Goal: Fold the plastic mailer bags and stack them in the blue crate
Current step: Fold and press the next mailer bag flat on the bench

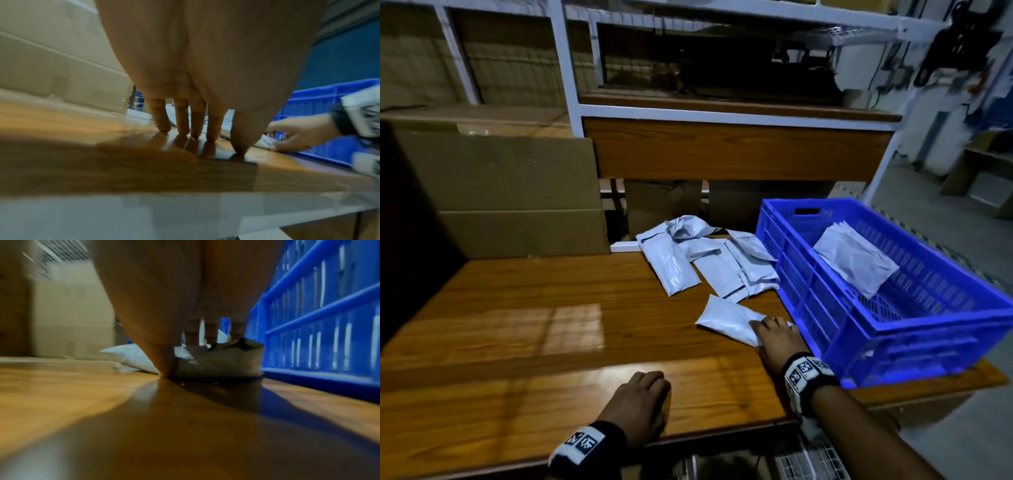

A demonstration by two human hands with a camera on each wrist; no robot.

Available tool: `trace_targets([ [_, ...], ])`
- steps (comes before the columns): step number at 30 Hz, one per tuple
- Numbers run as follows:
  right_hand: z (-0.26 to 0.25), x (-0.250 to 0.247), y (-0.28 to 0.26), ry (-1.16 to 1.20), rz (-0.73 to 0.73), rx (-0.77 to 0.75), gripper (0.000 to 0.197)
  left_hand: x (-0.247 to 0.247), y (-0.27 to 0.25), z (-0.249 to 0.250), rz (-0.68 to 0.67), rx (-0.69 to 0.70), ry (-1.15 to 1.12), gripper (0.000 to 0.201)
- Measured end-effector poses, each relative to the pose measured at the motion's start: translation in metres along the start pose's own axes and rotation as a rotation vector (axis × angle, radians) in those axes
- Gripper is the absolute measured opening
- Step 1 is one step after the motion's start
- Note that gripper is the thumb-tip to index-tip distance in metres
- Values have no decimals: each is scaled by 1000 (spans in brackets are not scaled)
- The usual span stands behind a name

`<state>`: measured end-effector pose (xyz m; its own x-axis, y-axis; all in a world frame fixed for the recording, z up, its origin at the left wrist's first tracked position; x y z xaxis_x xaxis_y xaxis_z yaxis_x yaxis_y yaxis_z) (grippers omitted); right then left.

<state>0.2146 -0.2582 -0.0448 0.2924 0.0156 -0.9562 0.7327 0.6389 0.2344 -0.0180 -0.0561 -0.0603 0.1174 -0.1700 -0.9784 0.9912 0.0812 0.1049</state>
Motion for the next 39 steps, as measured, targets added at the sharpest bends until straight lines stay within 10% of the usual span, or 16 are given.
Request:
trace_targets([
  [10, -67, -12, -116, 281, 210, -238, 66, 9, -10, 17, 78, -218, -309, 90],
  [15, -76, -24, -125, 371, 224, -208, 60, -2, -19, 28, 250, -371, -325, 76],
  [23, -101, -13, -87, 358, 182, -80, 50, 5, 31, 54, 255, -81, -74, 71],
  [39, -110, 0, -98, 296, 339, -162, 48, 49, 12, 63, 272, -87, 141, 56],
])
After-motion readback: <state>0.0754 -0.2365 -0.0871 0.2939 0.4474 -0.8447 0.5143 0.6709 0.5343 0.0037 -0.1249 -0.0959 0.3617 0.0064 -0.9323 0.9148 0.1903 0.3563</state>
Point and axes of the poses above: each hand's wrist, its own y-axis towards the middle knuckle, its own x-axis out of the palm, z = x × y, the point moved 5 cm from there along y, towards the middle knuckle, and after that the axes turned 15 degrees about z, right-handed, at the moved point
